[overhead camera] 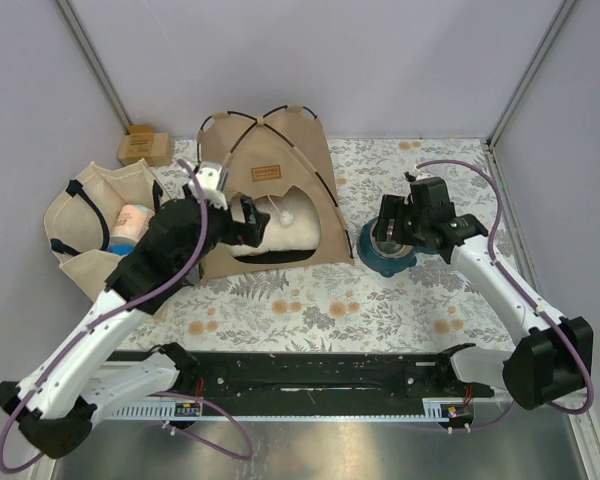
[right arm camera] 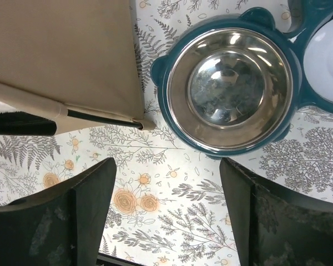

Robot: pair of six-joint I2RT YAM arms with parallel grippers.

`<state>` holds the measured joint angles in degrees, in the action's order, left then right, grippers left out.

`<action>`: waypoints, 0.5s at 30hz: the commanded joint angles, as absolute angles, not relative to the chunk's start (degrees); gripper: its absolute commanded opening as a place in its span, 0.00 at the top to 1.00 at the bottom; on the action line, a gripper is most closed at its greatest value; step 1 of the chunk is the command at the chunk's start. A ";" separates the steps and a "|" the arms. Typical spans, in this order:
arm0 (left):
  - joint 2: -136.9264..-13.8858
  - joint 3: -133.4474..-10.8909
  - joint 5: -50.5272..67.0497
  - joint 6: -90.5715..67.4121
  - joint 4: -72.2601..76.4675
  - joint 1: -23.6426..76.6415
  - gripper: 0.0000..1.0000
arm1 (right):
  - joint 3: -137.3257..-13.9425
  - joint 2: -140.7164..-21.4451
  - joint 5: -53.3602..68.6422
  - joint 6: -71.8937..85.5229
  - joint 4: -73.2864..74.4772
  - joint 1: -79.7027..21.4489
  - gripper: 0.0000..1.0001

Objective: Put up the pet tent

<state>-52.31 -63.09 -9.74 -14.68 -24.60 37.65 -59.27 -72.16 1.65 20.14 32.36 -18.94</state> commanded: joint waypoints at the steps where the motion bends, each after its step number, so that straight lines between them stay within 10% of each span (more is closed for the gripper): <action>1: -45.10 -61.26 -14.41 -16.69 -33.11 37.35 0.01 | -58.80 -65.76 -1.65 21.35 33.13 -19.16 0.09; 15: -25.68 -58.27 -15.82 -29.53 -56.86 37.35 0.01 | -70.91 -42.29 -26.09 29.44 64.48 -19.07 0.00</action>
